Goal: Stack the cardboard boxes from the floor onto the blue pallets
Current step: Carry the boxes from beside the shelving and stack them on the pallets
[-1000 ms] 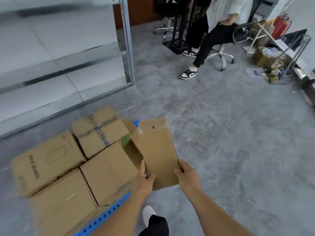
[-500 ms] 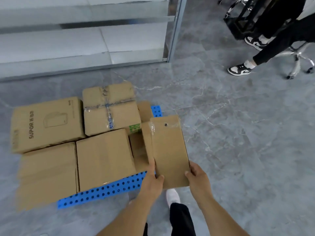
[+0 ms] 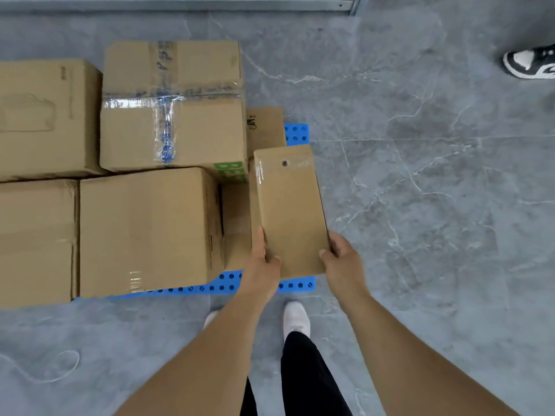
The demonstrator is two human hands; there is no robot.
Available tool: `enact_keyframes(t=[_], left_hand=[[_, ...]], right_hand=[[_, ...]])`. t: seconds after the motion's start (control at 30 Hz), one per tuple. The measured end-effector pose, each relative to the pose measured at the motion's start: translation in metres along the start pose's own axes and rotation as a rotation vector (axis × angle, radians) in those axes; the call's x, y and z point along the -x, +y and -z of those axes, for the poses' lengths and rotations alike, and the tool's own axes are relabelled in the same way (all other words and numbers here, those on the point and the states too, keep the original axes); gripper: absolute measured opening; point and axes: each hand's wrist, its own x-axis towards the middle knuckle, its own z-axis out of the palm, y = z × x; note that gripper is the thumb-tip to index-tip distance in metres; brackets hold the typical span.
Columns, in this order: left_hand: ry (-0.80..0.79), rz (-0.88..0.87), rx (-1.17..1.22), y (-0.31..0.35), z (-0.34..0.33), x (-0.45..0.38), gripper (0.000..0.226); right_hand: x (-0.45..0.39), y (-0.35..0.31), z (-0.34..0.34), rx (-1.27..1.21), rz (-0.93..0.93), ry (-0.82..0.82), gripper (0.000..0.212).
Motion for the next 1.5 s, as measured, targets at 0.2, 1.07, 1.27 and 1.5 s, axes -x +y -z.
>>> enact_keyframes(t=[0.2, 1.07, 1.27, 1.5], left_hand=[[0.038, 0.011, 0.048, -0.017, 0.005, -0.034, 0.070], [0.051, 0.203, 0.085, -0.034, 0.040, -0.010, 0.074], [0.163, 0.107, 0.160, -0.007, 0.083, 0.061, 0.075], [0.328, 0.045, 0.232, 0.008, 0.126, 0.160, 0.072]], right_hand=[[-0.032, 0.008, -0.024, 0.015, -0.014, -0.061, 0.047], [0.005, -0.010, -0.035, 0.260, -0.082, -0.150, 0.063], [0.067, -0.062, -0.032, 0.516, 0.085, -0.172, 0.061], [0.155, -0.117, -0.043, 0.727, 0.312, -0.222, 0.055]])
